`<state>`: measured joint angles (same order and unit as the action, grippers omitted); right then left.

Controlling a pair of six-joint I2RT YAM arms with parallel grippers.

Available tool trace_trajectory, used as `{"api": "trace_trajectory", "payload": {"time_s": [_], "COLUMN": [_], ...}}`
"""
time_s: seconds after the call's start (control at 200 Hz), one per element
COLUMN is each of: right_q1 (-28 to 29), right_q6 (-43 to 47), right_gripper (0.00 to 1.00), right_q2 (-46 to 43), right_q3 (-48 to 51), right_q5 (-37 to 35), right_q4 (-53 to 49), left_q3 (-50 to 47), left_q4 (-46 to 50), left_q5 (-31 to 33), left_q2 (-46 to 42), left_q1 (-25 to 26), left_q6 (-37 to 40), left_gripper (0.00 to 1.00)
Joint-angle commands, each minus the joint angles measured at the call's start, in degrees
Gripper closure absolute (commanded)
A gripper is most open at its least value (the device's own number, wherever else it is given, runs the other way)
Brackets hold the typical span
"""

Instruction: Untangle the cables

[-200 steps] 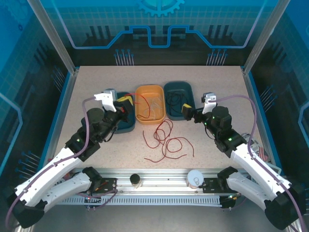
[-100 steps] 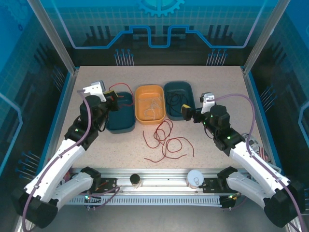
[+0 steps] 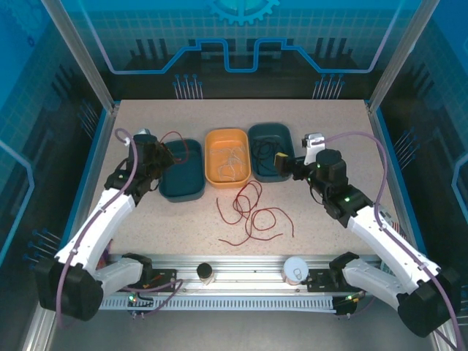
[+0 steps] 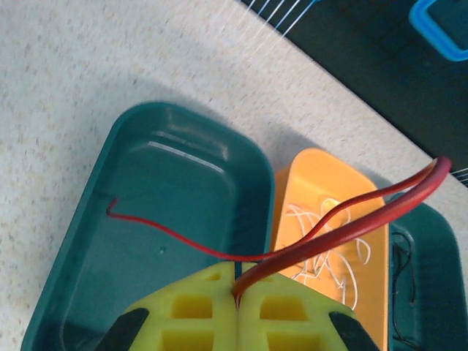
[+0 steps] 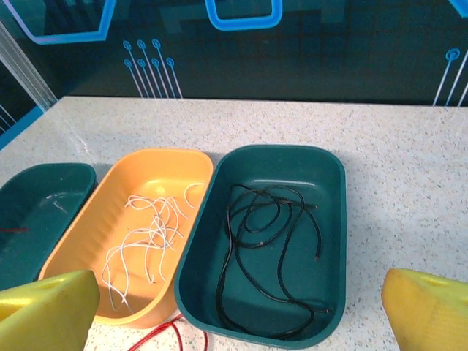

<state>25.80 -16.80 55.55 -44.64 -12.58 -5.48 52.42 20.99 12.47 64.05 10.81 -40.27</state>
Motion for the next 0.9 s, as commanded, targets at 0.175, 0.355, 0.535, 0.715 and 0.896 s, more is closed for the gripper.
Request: {"api": "trace_trajectory", "payload": {"time_s": [0.175,0.355,0.535,0.715,0.896], "right_q1": [0.30,0.68,0.91,1.15,1.27], "right_q6": [-1.92,-2.19,-2.35,-2.63,-2.54], "right_gripper": [0.00,0.00,0.00,0.00,0.00], "right_q2": [2.19,1.80,1.07,0.96,0.83], "right_q3": [-4.68,-4.40,-3.40,-2.87,-2.64], "right_q5": [-3.41,-4.94,-5.44,-5.88,-6.14], "right_q4": [-6.57,-7.22,-7.23,-7.01,-6.61], "left_q3": [2.56,2.90,5.90,10.59,13.45], "left_q4": [6.08,3.80,7.15,9.85,10.85], "left_q5": [-1.82,-3.46,-1.05,-0.34,2.42], "left_q2": [8.73,14.60,20.51,27.17,31.76], "left_q1": [-0.65,-0.70,-0.70,-0.66,-0.63], "left_q6": [-11.39,-12.05,-15.62,-17.56,-18.90], "left_gripper": [1.00,1.00,1.00,1.00,1.00]}}
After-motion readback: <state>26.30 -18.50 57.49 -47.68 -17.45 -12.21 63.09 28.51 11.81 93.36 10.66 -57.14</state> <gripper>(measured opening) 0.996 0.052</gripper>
